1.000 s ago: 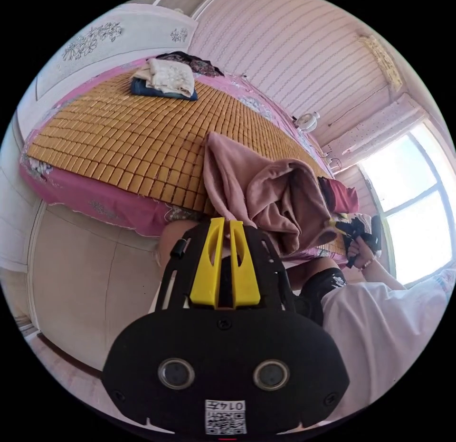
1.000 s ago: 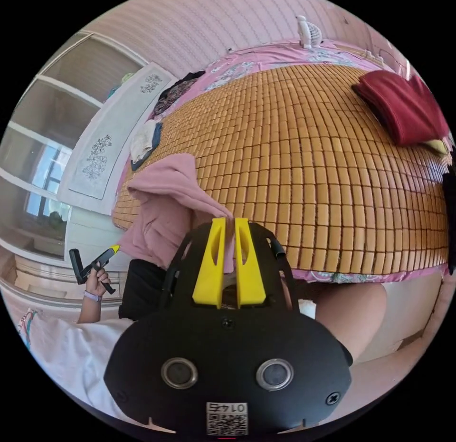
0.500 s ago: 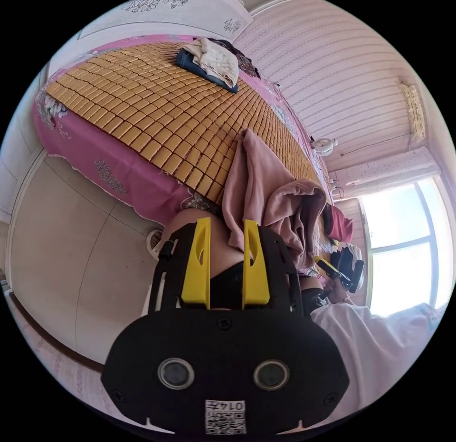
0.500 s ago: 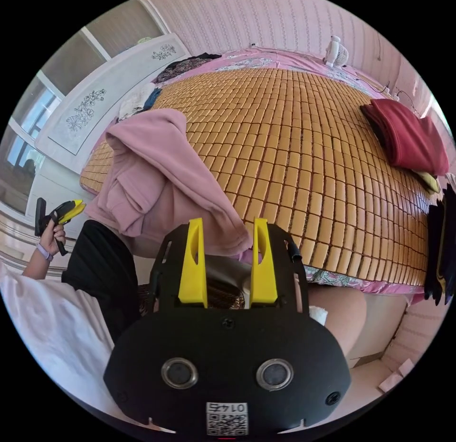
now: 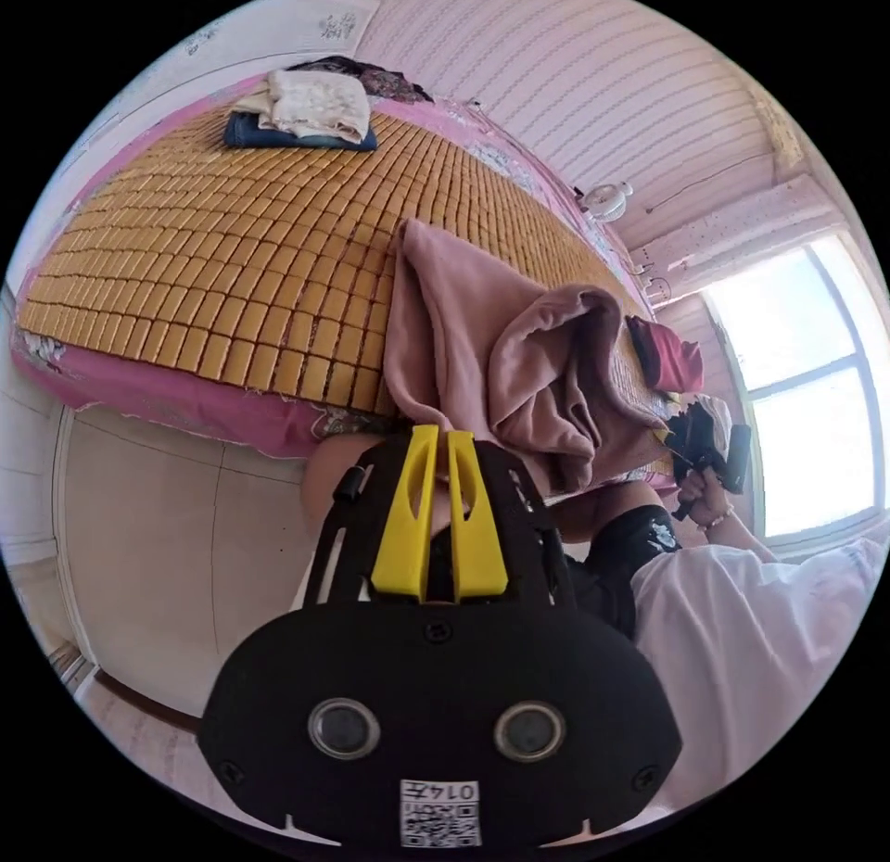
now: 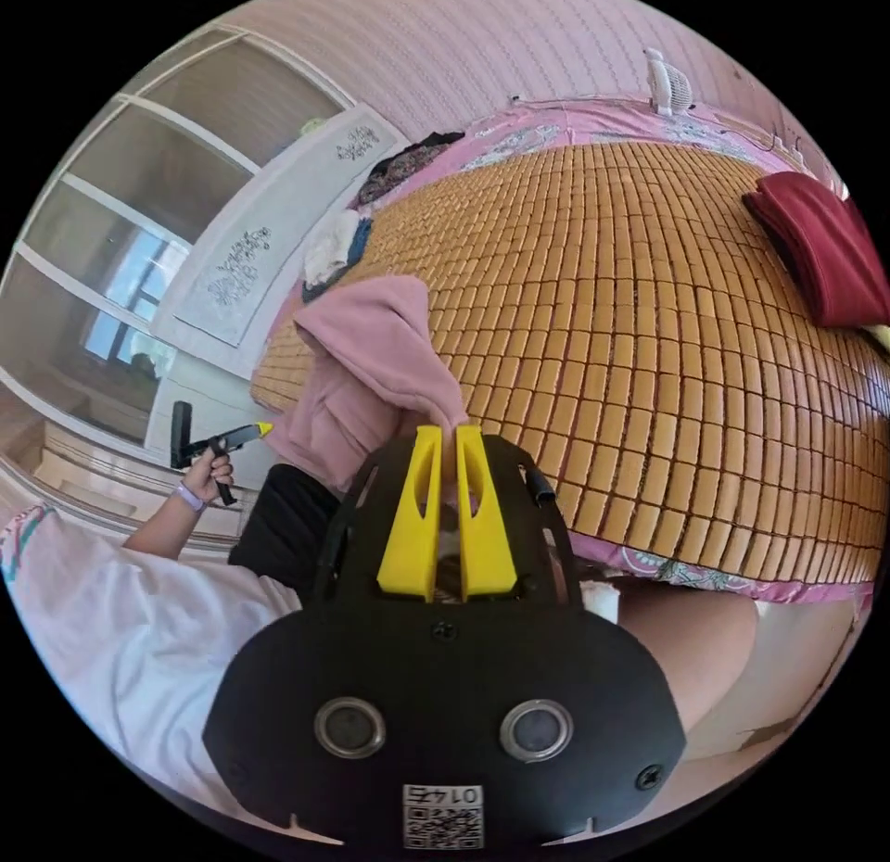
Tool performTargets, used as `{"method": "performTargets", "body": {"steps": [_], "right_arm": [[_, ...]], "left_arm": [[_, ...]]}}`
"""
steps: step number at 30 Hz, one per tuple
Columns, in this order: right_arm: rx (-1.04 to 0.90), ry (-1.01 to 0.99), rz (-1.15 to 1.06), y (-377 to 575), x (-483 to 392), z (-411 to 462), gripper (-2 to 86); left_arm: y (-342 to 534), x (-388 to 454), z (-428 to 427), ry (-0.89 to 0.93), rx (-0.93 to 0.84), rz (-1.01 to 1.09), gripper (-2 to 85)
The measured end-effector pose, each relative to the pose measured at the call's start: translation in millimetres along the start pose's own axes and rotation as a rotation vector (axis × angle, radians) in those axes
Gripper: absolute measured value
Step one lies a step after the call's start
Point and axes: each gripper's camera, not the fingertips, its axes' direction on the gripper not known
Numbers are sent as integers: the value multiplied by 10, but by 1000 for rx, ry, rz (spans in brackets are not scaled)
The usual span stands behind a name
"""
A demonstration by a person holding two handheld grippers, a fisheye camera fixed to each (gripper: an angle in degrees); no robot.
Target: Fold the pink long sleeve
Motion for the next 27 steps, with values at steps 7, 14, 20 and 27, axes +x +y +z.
{"method": "performTargets", "body": {"steps": [7,14,20,27], "right_arm": [[295,-129,-159,-190,-421,-1298,12],[781,-348,-384,-269,-1262,-3095,9],[982,-224,-635,97,-2216,-4333,7],[1111,-113,-761,762,-2753,-5094,7]], "left_arm": [[-79,750,-1224,83,356,187,-10],[33,1679,-3004,224,857,371,-10],[517,2708,-4058,218,1109,531,-10],[1234,3223,-4448,284,1228,643,-10]]}}
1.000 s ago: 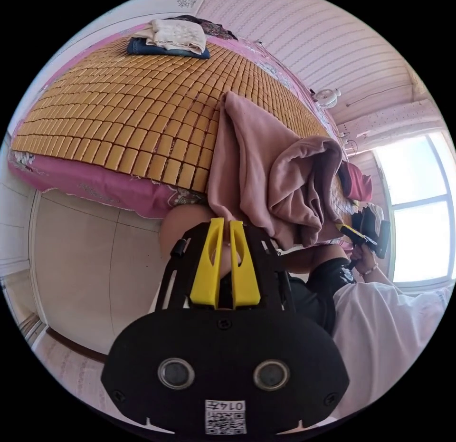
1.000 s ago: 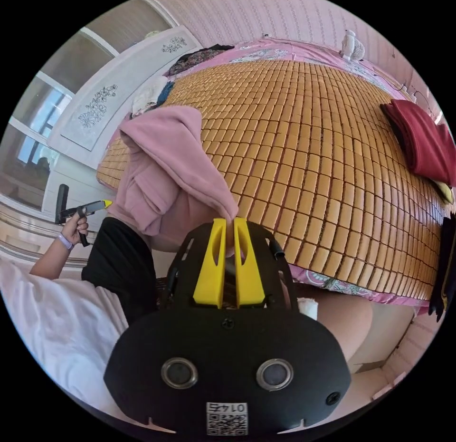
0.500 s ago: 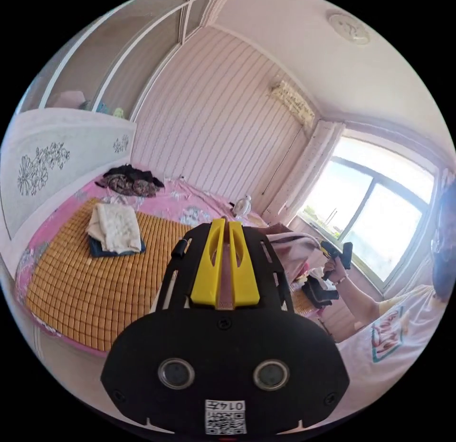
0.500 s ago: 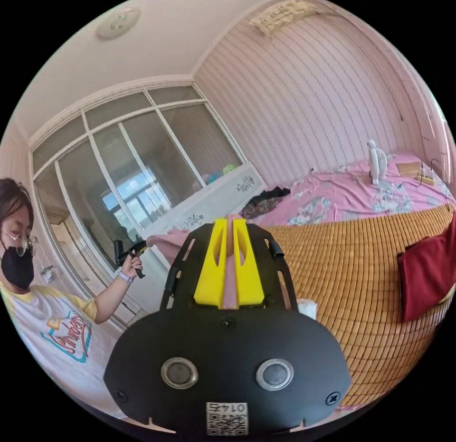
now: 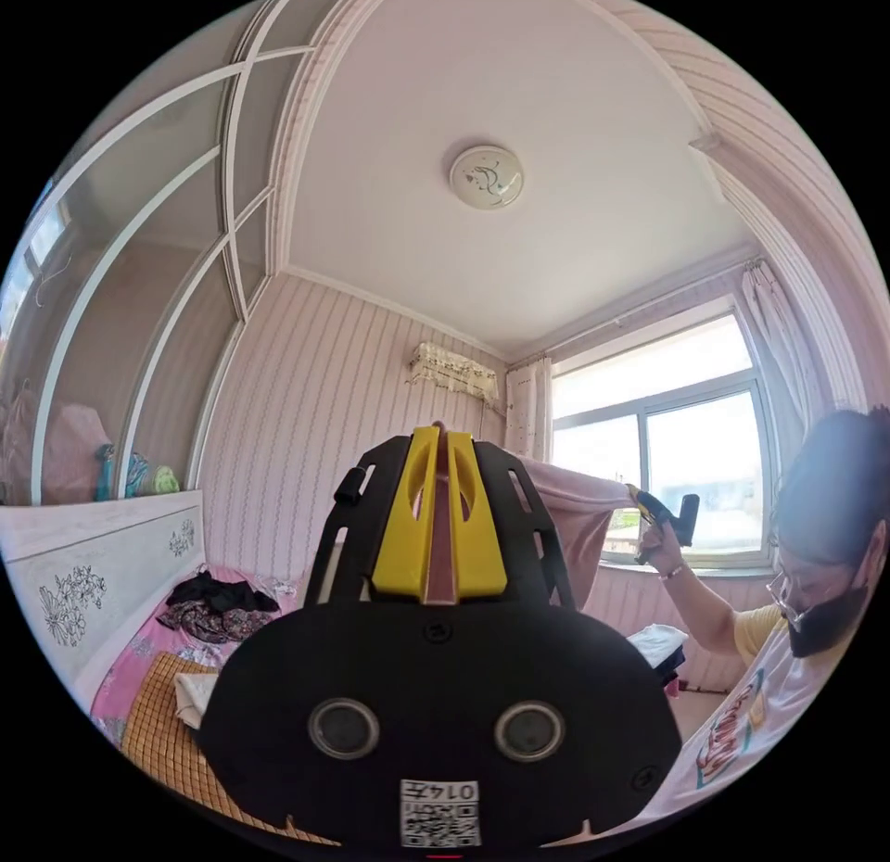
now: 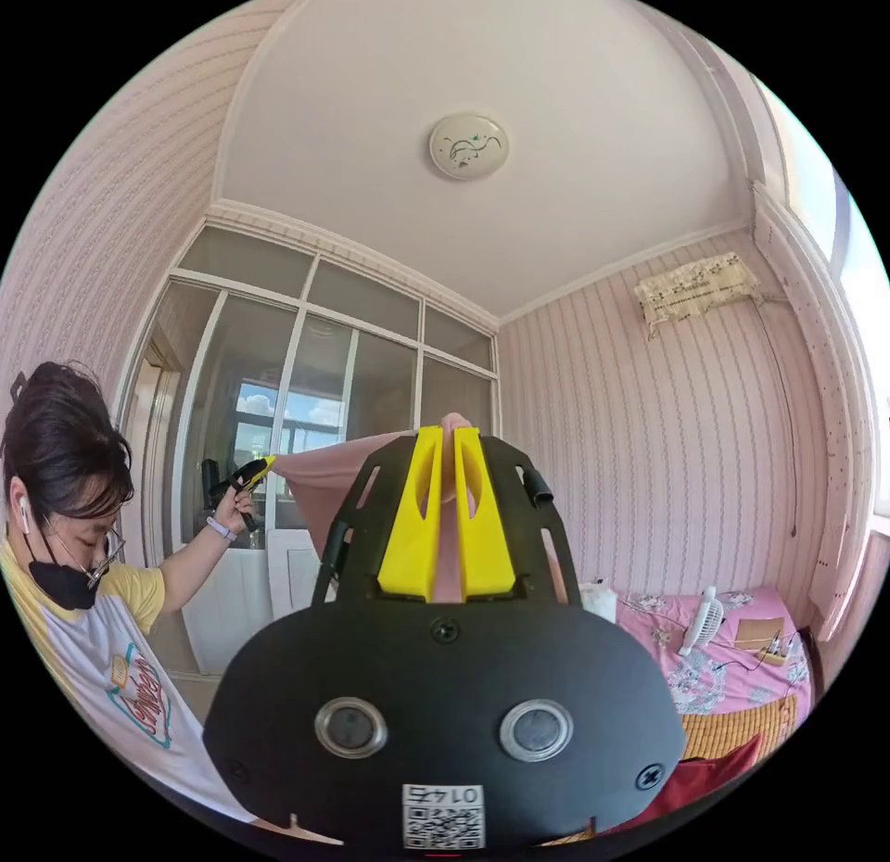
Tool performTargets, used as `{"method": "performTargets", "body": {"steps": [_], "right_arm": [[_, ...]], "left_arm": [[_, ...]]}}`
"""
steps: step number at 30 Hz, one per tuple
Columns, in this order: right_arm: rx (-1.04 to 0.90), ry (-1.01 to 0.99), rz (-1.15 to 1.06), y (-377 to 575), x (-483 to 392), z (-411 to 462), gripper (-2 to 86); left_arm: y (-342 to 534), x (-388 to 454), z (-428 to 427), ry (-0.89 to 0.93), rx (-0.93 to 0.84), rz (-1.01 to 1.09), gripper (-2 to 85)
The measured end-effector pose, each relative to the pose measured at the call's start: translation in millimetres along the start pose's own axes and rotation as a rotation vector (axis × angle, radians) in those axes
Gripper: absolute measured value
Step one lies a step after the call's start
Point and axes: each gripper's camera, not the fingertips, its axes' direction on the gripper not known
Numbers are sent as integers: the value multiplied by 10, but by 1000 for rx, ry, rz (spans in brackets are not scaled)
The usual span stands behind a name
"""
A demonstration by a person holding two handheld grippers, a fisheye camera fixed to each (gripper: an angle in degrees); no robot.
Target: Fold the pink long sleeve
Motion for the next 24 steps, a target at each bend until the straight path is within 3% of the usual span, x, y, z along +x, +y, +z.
{"method": "performTargets", "body": {"steps": [4,8,11,16,20,24], "right_arm": [[-54,5,-101,-366,-390,-150,7],[100,-44,-173,-746,-708,-381,8],[83,29,-249,-844,-824,-246,9],[-346,131,-127,-261,-180,822,8],[-696,215,124,810,697,1735,5],[-740,293,234,1097,1126,2127,4]], "left_arm": [[-162,372,-216,-43,48,84,-10],[-406,560,-396,36,192,98,-10],[-487,567,-222,-5,163,139,-10],[110,-77,723,-144,-147,1,-10],[1233,-707,1888,-381,-641,46,-10],[1573,-1046,2441,-401,-646,-58,-10]]}}
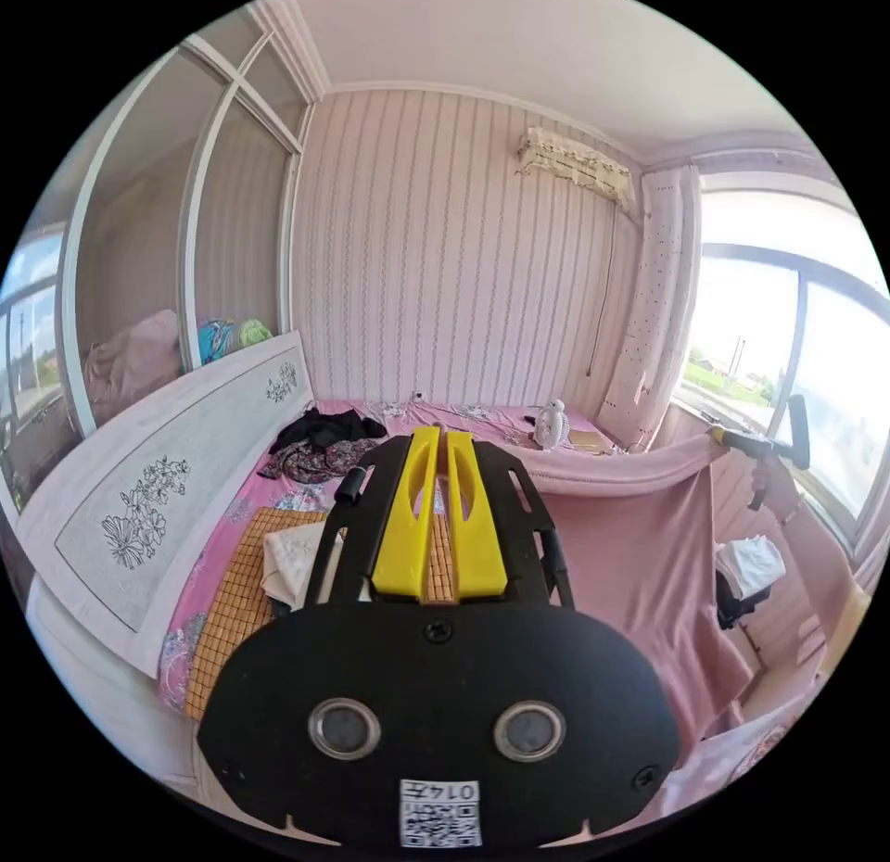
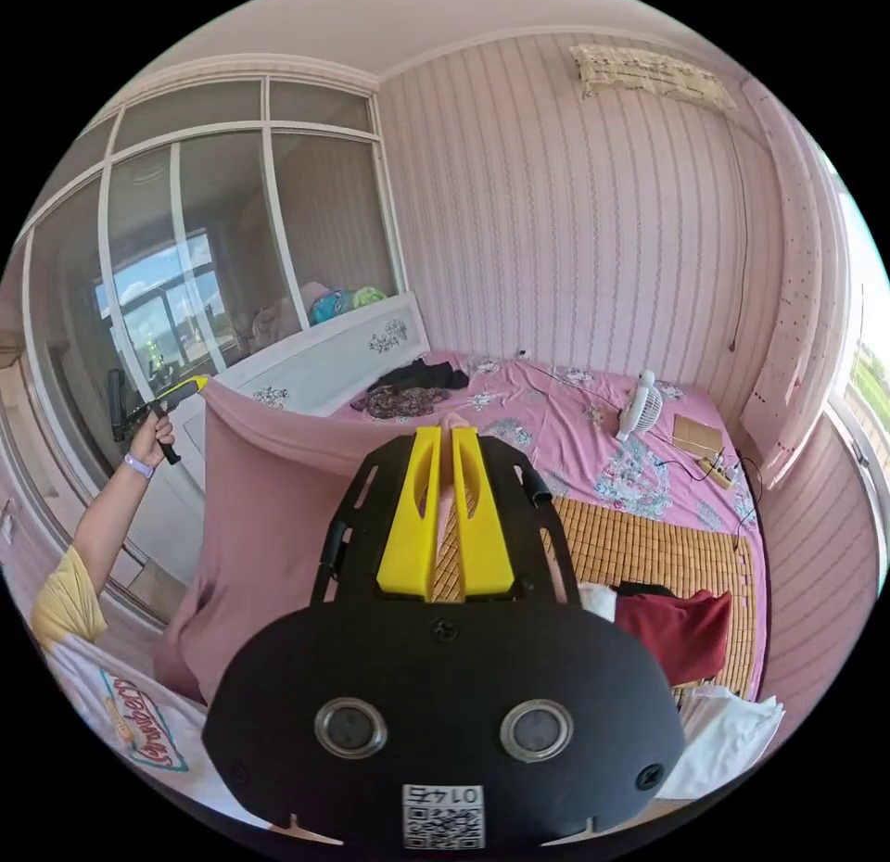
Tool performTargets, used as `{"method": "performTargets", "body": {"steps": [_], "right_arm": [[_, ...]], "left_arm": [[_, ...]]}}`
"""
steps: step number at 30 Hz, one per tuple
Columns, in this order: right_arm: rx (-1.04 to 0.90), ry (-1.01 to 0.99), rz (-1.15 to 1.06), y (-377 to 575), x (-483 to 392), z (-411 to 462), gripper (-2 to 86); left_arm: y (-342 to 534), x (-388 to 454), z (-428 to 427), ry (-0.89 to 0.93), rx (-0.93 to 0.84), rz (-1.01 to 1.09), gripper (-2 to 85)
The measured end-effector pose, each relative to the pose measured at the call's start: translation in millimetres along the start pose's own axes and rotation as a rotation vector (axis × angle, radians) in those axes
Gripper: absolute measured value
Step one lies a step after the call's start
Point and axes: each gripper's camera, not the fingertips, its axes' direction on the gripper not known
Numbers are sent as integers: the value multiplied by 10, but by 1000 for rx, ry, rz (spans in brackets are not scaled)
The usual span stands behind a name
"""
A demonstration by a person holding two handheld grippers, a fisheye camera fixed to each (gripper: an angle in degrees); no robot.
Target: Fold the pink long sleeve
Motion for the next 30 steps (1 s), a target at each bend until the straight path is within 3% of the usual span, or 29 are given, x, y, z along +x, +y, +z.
{"method": "performTargets", "body": {"steps": [6,10,13,18,24,27,30], "right_arm": [[377,-54,6,-570,161,-445,9],[444,-89,-33,-347,319,-257,11],[340,-135,-5,120,518,157,12],[-6,-90,31,1295,789,1179,12],[-447,-132,452,2834,1333,2352,15],[-602,-119,541,3231,1432,2653,16],[-648,-70,525,3342,1469,2755,17]], "left_arm": [[-621,-32,-266,106,312,-1,-10],[-461,-97,-20,98,271,85,-10],[26,-340,457,96,114,99,-10],[1667,-909,1587,159,-266,-54,-9],[3400,-1495,2540,149,-654,-367,-8],[3762,-1656,2772,149,-783,-422,-7],[3808,-1739,2898,70,-855,-311,-6]]}}
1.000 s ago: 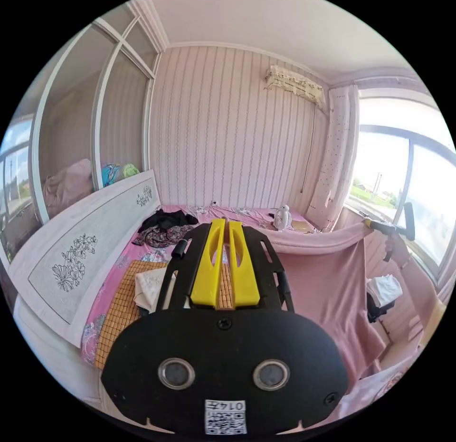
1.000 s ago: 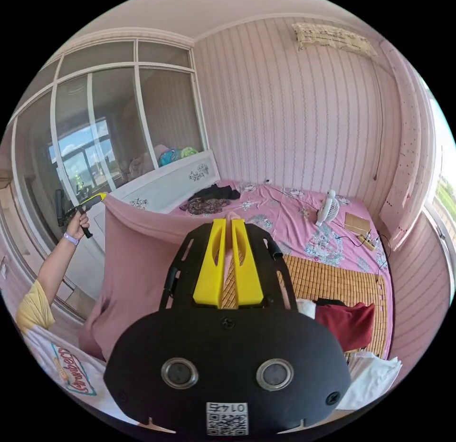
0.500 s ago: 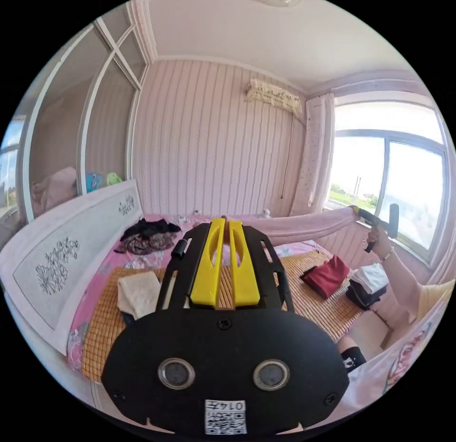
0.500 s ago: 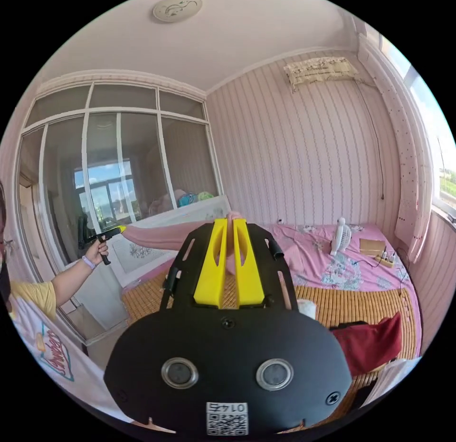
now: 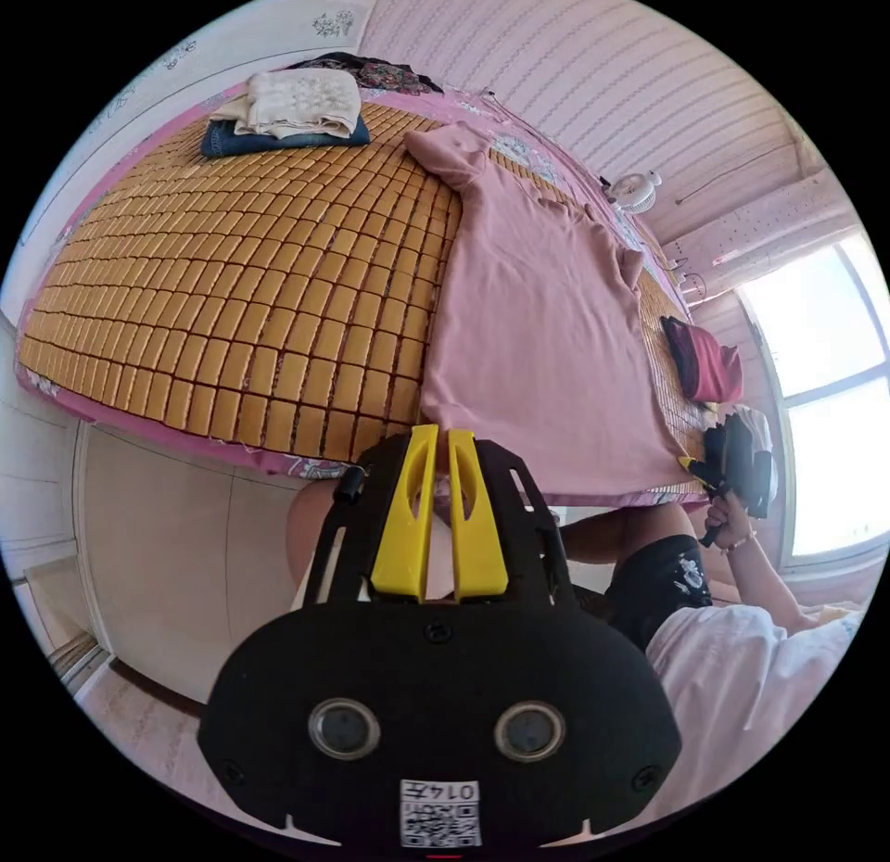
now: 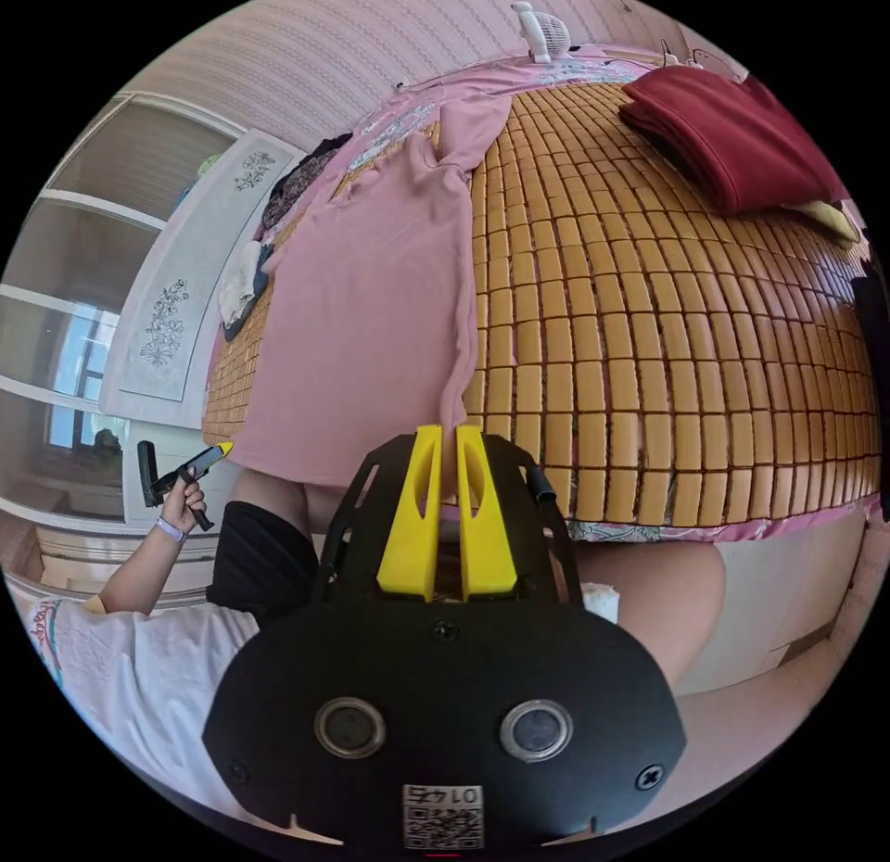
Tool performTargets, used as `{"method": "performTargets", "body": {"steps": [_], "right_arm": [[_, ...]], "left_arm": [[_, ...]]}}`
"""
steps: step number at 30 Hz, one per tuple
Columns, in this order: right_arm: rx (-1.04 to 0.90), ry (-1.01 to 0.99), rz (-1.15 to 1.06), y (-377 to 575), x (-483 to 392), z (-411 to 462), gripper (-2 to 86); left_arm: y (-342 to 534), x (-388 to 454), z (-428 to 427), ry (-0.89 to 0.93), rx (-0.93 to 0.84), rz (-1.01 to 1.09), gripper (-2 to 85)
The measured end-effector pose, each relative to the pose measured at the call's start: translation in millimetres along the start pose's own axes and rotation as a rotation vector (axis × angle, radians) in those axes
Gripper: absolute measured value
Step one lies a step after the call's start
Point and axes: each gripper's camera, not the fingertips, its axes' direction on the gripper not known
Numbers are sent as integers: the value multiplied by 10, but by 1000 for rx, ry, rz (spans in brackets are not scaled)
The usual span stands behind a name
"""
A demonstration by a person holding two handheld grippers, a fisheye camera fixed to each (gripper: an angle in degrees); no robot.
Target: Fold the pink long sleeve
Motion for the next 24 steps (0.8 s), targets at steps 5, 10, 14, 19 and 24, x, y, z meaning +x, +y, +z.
{"method": "performTargets", "body": {"steps": [5,10,14,19,24], "right_arm": [[-23,-40,38,-83,127,47,17],[-105,-53,-25,-164,46,138,17],[-102,-29,-38,-245,59,136,19],[-96,-5,-4,-314,139,78,19],[-44,8,12,-243,182,-43,22]], "left_arm": [[-214,-313,-58,14,26,-34,-4],[-376,-599,-156,-37,47,6,6],[-420,-893,-240,13,81,-19,48],[-327,-1247,-416,63,156,-69,51],[-163,-1496,-607,90,228,-46,47]]}}
